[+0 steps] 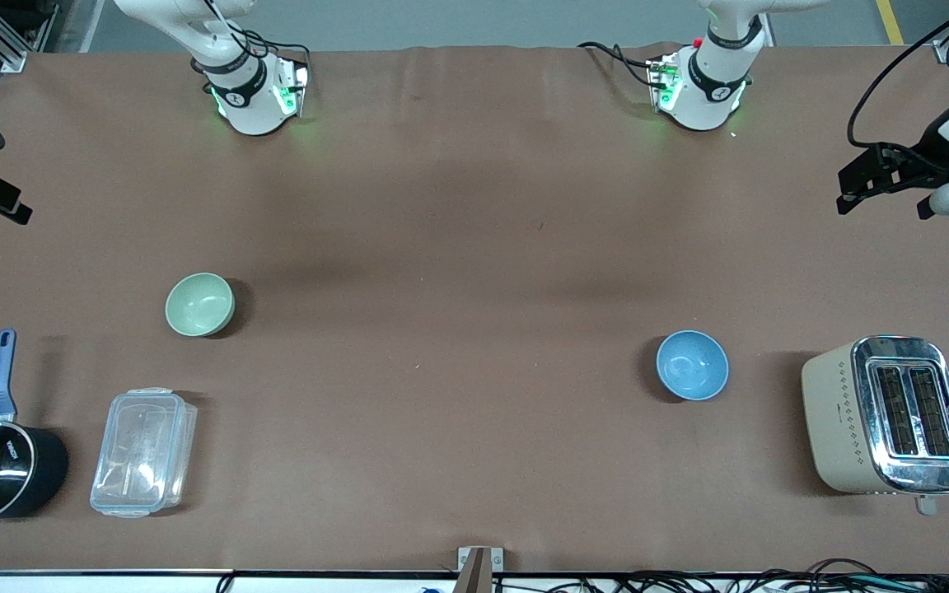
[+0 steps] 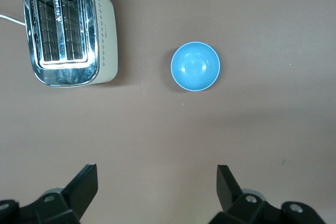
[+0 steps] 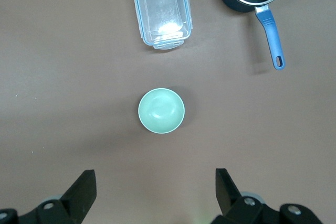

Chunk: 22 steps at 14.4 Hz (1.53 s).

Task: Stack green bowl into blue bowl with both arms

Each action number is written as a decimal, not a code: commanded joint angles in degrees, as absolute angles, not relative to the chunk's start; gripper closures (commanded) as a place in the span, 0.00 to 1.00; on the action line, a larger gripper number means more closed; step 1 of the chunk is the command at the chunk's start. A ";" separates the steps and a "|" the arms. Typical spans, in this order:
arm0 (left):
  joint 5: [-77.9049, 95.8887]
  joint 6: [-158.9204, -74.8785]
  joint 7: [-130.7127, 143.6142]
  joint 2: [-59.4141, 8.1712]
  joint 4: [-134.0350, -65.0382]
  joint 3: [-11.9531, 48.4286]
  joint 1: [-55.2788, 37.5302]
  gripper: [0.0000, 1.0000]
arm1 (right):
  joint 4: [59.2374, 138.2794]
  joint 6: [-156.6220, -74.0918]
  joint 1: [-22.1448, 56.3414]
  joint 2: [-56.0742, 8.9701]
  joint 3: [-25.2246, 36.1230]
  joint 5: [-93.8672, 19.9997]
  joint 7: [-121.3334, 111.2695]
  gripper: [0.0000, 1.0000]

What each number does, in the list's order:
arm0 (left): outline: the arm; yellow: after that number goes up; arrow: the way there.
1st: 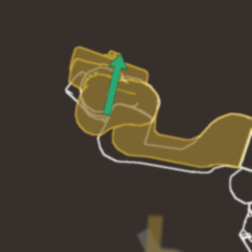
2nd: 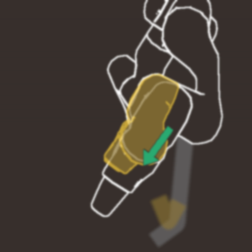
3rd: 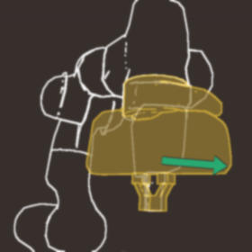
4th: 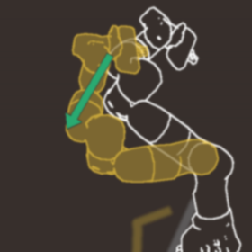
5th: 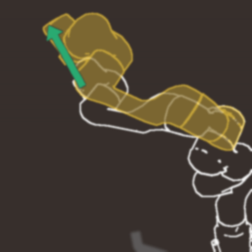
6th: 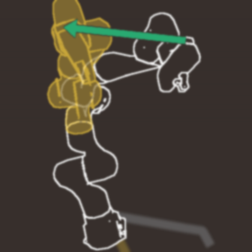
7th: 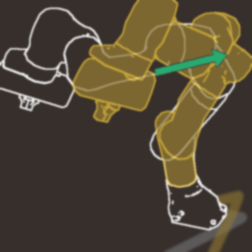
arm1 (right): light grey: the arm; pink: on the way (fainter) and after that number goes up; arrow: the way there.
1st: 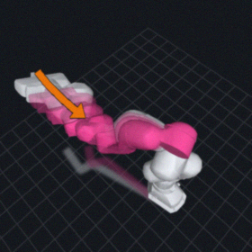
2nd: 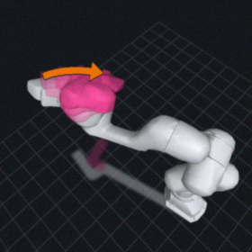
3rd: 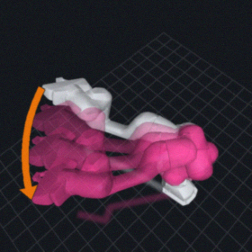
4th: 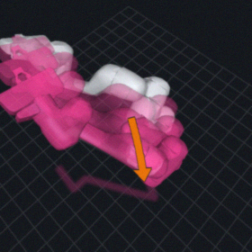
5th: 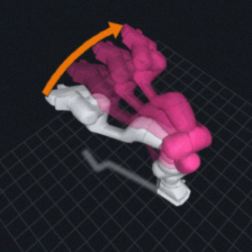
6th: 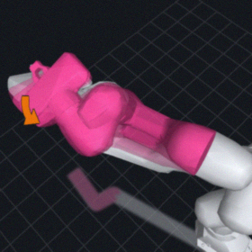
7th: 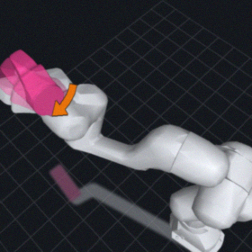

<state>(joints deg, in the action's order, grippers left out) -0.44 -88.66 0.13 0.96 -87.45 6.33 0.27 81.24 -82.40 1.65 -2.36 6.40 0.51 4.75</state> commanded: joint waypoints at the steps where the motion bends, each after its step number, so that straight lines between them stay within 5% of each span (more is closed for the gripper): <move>1: 0.00 -88.07 -0.35 0.79 -86.75 6.33 0.44 0.00 | 81.56 -82.00 1.67 -1.58 6.42 0.97 4.22 0.00; 7: 0.00 -89.81 -0.44 -5.61 -85.61 6.06 0.18 0.00 | 81.56 -82.00 1.67 -1.58 6.42 0.97 4.22 0.00; 20: -2.36 -119.52 2.11 -30.93 -93.95 6.50 -1.23 0.00 | 81.82 -81.91 1.76 -1.49 6.33 0.88 4.22 0.00; 22: -2.55 -120.85 2.11 -33.65 -94.04 6.59 0.34 0.07 | 82.70 -82.26 1.67 -1.58 6.50 0.79 2.73 0.00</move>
<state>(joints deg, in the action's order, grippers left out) -1.26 -119.54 2.34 -32.32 -93.80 6.38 -1.04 81.28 -82.20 1.65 -2.35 6.38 0.51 4.20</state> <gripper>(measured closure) 0.004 0.000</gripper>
